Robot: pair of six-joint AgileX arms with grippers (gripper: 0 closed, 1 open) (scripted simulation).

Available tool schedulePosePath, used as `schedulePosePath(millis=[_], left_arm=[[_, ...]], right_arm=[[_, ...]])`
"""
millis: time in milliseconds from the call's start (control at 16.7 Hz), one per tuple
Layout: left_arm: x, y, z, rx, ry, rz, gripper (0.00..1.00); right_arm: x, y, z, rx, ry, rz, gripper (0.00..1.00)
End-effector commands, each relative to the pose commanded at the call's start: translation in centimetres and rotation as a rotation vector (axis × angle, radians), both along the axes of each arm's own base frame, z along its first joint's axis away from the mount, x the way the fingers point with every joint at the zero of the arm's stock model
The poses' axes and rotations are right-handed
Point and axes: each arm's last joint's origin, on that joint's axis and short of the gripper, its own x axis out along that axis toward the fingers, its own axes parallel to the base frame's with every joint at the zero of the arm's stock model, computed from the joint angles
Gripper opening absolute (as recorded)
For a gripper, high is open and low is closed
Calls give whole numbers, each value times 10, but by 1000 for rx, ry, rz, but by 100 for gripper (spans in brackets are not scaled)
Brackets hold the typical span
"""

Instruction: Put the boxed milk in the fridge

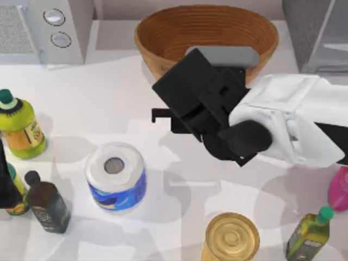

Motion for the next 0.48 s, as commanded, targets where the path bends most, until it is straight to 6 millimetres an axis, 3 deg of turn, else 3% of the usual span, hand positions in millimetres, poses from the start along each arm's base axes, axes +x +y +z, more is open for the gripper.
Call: schedulePosePath(millis=[480], left_arm=[[0,0,0,0,0,0,100]], right_arm=[[-2,-7,4,8,-4,6,0]])
